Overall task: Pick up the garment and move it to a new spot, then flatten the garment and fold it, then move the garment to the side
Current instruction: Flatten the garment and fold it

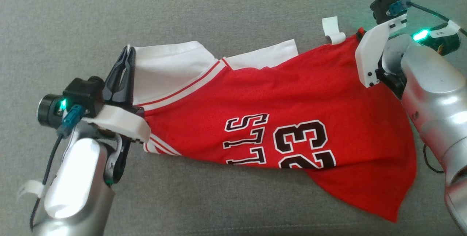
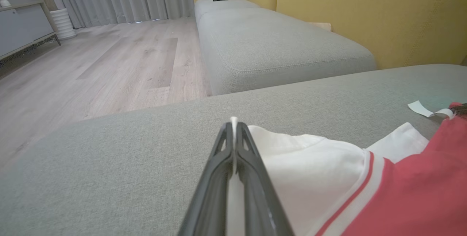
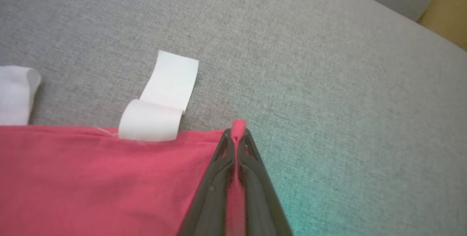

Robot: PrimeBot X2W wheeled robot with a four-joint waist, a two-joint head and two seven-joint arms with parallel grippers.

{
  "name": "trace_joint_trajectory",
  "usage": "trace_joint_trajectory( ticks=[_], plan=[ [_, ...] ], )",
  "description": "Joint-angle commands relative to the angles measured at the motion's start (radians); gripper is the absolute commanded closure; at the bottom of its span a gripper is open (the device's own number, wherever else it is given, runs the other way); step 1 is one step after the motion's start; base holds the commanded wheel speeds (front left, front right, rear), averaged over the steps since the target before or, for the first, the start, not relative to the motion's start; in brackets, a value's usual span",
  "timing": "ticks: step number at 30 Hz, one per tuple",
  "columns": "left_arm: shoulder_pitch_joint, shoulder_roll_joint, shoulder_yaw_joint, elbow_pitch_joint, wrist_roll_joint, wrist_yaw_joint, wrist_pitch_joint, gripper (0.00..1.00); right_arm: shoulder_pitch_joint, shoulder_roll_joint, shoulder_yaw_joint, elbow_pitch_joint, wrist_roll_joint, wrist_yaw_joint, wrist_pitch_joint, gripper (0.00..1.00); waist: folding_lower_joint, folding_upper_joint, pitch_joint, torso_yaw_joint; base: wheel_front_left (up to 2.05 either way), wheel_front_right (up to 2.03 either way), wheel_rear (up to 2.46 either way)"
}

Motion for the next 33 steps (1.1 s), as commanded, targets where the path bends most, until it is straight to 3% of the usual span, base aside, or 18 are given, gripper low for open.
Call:
trace_joint_trajectory(
  ticks=[1,10,15,19,24,30,33],
  plan=[
    [-0.047,0.035,0.036,-0.028,0.000,0.009,-0.007,1.00,-0.009,0.005,0.010,-0.021,0.009,0.007,-0.012,1.00,-0.0001,0.0000,-0.005,-0.005,0.00,0.00,0.00],
    [-0.033,0.060,0.072,-0.113,-0.028,0.020,-0.028,1.00,-0.011,-0.037,-0.025,-0.094,0.094,0.007,-0.210,1.00,-0.0001,0.0000,-0.100,-0.055,0.00,0.00,0.00],
    [-0.131,0.107,0.062,-0.176,-0.025,-0.024,0.036,1.00,-0.054,-0.095,-0.064,-0.154,0.145,0.007,-0.265,1.00,-0.0001,0.0000,-0.116,-0.074,0.00,0.00,0.00],
    [-0.355,0.123,0.040,-0.161,-0.016,-0.077,0.113,1.00,-0.151,-0.129,-0.087,-0.185,0.162,0.007,-0.284,1.00,-0.0001,0.0000,-0.075,-0.080,0.00,0.00,0.00],
    [-0.719,0.102,-0.009,0.000,0.001,-0.121,0.171,1.00,-0.320,-0.152,-0.095,-0.206,0.173,0.007,-0.272,1.00,-0.0001,0.0000,0.027,-0.081,0.00,0.00,0.00],
    [-1.131,0.057,-0.041,0.270,0.071,-0.117,0.068,1.00,-0.526,-0.166,-0.107,-0.188,0.152,0.007,-0.340,1.00,-0.0001,0.0000,0.137,-0.102,0.00,0.00,0.00],
    [-1.237,0.042,-0.051,0.350,0.104,-0.097,0.003,1.00,-0.584,-0.164,-0.116,-0.167,0.138,0.007,-0.389,1.00,-0.0001,0.0000,0.159,-0.110,0.00,0.00,0.00]
  ],
)
